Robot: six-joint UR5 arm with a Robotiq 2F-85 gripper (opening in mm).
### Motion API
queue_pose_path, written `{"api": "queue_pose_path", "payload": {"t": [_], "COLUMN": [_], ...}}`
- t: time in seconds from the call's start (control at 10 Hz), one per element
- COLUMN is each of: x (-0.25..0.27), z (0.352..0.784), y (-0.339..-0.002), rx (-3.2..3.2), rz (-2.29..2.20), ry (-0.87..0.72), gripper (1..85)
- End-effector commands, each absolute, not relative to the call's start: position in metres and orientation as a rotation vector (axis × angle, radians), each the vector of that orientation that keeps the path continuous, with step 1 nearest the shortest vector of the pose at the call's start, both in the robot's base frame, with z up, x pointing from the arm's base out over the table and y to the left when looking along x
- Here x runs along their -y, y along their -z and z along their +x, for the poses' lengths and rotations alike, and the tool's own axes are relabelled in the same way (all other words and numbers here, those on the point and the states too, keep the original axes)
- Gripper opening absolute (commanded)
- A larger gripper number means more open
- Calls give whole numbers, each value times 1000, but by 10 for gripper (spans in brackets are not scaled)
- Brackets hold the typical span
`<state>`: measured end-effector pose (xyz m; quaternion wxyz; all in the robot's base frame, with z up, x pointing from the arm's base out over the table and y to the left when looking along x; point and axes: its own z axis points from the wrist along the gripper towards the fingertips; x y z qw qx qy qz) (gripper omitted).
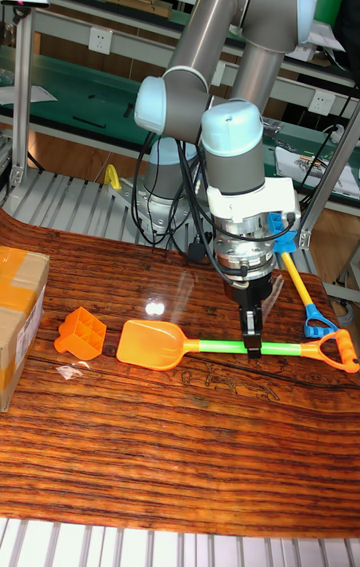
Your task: Use a shovel to scoop up an object
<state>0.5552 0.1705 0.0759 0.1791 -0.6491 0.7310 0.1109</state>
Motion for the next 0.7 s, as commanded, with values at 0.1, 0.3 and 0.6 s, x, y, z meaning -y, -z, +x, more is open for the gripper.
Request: {"api": "queue_pose_path", "payload": {"t": [0.1, 0.3, 0.6], "x": [-172, -169, -164], "z": [558, 559, 563], "y": [-79, -76, -69], "rx": [-2060, -2049, -2033], "rz": [-1825, -1834, -1836], "ry": [-317, -310, -322], "gripper": [13, 13, 13]}}
